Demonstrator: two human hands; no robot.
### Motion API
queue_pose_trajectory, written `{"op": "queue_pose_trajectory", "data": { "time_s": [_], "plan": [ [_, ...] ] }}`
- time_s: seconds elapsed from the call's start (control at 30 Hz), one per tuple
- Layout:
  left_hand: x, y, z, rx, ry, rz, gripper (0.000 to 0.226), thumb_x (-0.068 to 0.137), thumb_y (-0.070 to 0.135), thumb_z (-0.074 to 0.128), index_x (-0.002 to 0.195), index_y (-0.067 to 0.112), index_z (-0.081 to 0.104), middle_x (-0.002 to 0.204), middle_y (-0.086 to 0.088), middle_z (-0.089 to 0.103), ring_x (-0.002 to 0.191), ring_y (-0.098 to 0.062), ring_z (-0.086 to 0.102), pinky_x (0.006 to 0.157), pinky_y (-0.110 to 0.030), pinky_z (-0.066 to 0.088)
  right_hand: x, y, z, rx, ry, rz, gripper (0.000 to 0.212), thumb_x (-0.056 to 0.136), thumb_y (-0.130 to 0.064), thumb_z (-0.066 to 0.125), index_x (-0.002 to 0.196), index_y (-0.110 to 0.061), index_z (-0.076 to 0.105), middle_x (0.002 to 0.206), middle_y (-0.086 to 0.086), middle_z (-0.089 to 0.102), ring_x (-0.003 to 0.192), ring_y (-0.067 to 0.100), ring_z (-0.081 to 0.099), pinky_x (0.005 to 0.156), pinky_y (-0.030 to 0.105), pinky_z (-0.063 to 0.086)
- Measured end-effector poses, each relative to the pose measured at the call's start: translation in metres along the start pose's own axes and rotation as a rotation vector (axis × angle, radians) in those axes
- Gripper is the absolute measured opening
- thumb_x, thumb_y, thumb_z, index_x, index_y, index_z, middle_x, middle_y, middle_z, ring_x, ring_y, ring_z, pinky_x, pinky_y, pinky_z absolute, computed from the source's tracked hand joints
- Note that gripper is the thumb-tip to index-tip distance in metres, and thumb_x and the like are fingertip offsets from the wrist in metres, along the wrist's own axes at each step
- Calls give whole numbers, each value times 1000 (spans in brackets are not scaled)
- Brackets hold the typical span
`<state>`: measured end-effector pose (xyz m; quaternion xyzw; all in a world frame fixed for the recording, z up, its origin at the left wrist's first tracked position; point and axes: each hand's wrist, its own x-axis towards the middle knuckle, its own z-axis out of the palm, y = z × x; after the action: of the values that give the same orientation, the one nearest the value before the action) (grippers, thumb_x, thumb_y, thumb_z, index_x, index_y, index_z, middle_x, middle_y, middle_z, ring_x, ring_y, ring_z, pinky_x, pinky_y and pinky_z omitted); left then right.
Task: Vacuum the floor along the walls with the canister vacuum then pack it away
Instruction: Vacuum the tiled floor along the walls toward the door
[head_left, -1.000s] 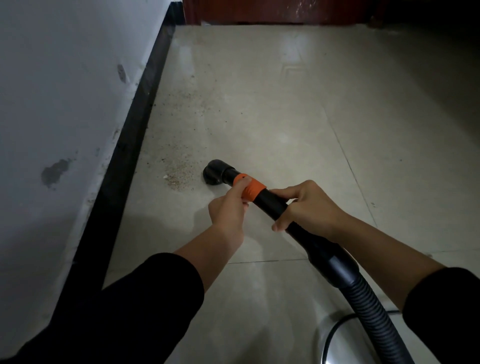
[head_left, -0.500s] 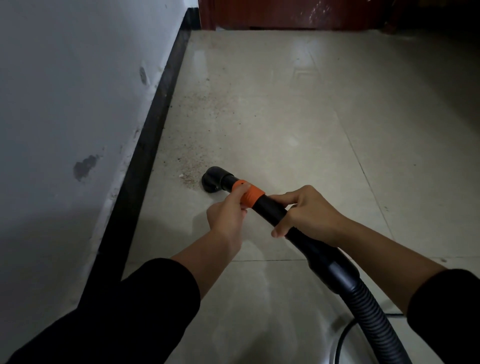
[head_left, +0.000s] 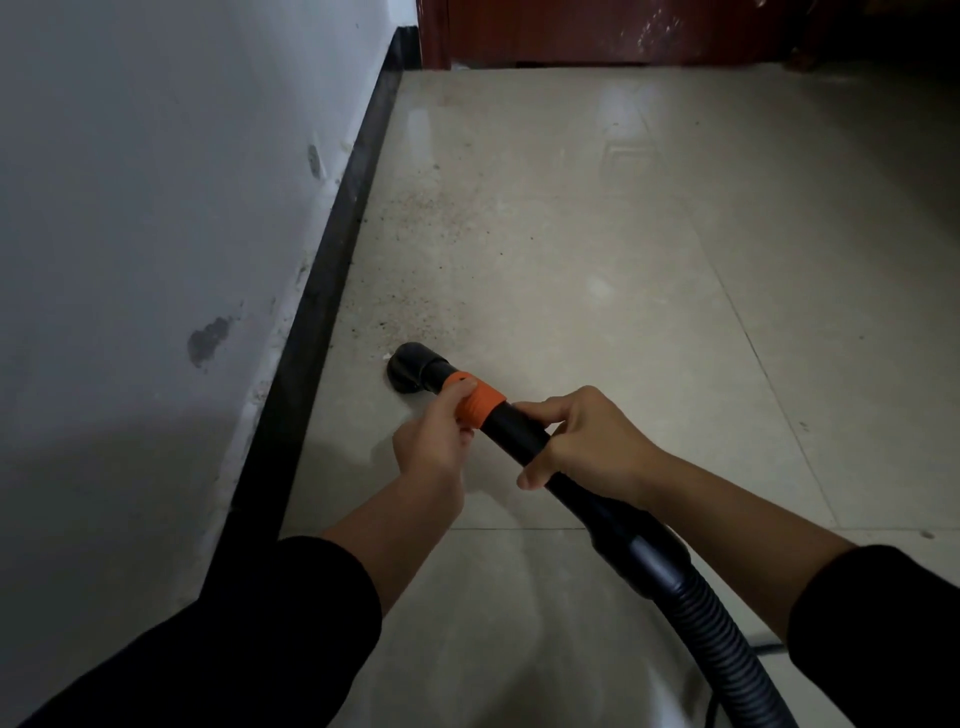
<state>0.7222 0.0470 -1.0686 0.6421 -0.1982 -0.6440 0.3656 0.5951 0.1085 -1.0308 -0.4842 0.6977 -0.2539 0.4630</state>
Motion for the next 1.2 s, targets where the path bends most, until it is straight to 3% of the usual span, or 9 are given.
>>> {"op": "queue_pose_trajectory", "data": {
  "time_s": [0.13,0.3,0.53,0.7,0.9,1.2],
  "plan": [
    [8,3,-7,-29,28,14,34,78,26,79,100,3,66,87,-5,65,69,-12,58,72,-24,49,4,-4,9,-14,-10,-7,57,60,-2,81,111,-26,75,83,-7,73,56,-1,57,59,12,43],
    [14,7,-10,-14,15,8,19,79,25,77,80,11,64,84,-6,64,69,-14,57,64,-23,47,8,-6,16,-66,2,-18,64,61,-4,81,121,-25,70,99,-10,69,65,0,57,63,15,43],
    [14,6,2,-7,-56,14,17,80,25,75,75,15,61,82,-2,62,76,-15,58,68,-24,45,8,-4,8,-101,67,-16,61,61,-3,81,117,-24,72,95,4,73,75,18,67,76,30,55],
    [15,5,13,-5,-118,15,12,82,26,73,83,18,64,94,-2,68,84,-11,64,69,-22,46,6,-1,1,-92,103,6,61,62,-3,82,119,-24,71,94,4,72,77,19,66,75,28,54],
    [13,3,26,-10,-128,10,13,81,25,74,83,18,64,94,-3,69,83,-11,64,67,-21,46,5,2,-7,-66,123,29,63,63,-2,82,121,-24,69,98,4,71,78,19,66,69,23,51],
    [20,-3,54,-11,-173,5,15,81,26,76,84,17,63,91,-3,69,85,-11,65,79,-23,49,9,11,-28,-11,163,55,59,63,-1,81,117,-24,71,97,5,72,78,19,66,65,20,50]
  ]
}}
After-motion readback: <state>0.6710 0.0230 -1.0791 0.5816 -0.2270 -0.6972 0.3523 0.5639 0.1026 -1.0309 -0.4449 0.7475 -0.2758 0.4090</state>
